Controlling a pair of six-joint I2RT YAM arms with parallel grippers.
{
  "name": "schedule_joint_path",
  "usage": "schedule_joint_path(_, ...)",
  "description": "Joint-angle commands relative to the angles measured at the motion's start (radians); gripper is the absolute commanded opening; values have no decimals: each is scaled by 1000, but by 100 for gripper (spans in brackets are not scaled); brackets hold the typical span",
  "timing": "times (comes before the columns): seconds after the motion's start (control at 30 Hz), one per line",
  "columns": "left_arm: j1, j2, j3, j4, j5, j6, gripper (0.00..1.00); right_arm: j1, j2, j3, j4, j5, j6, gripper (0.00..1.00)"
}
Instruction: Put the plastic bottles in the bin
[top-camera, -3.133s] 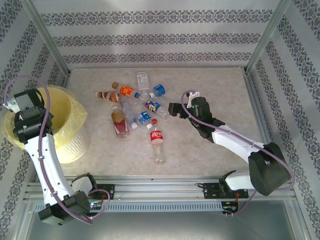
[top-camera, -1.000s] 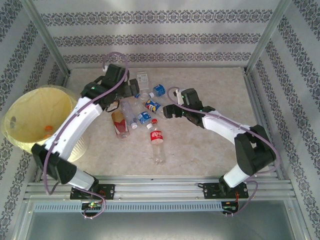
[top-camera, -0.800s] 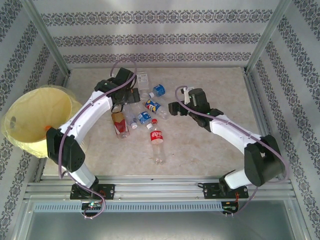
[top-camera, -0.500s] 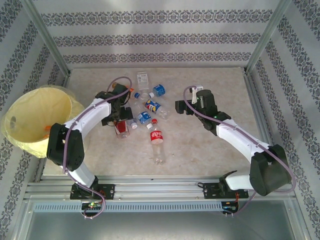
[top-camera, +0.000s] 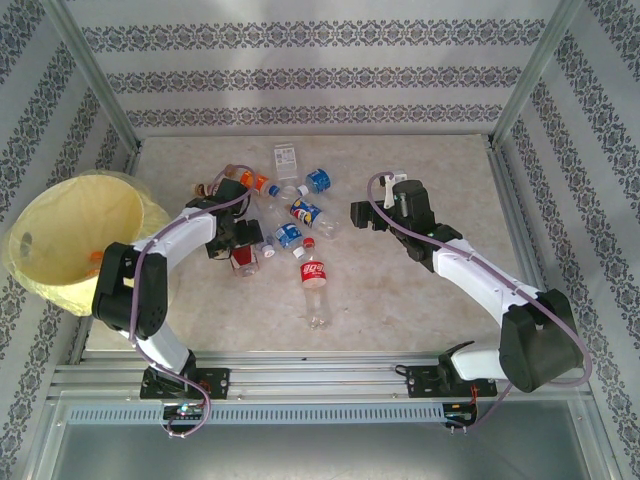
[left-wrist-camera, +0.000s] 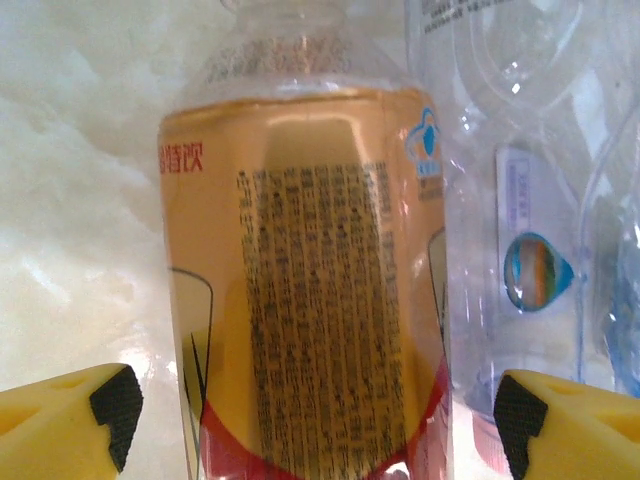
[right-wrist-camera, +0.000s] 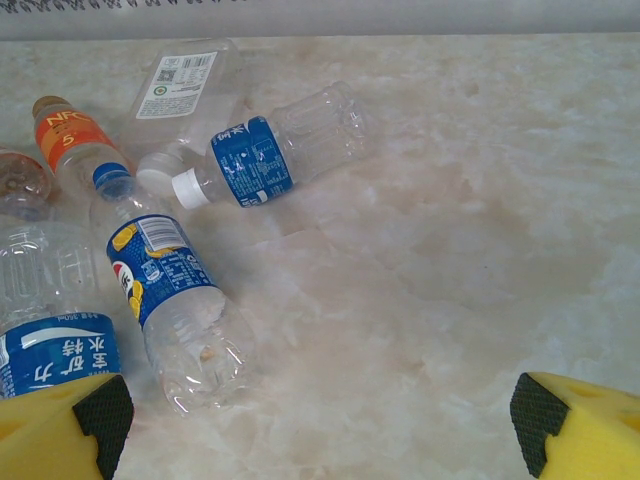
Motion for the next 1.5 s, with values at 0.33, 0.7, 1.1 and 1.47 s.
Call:
schedule_joint_path(0.33, 14, 51, -47, 107, -3, 81, 87, -4, 21, 11, 4, 2, 12, 98)
schedule_joint_path(0.7, 13, -26, -13, 66, -36, 109, 64, -4, 3, 6, 16, 5, 8, 98)
schedule_joint_path(1.1, 4, -267, 164, -18, 31, 146, 59, -3, -46, -26, 81, 2, 27, 98)
schedule_joint_path(1.47, 5, -338, 527, -200, -157, 257, 59, -1, -81, -50, 127, 1, 41, 98)
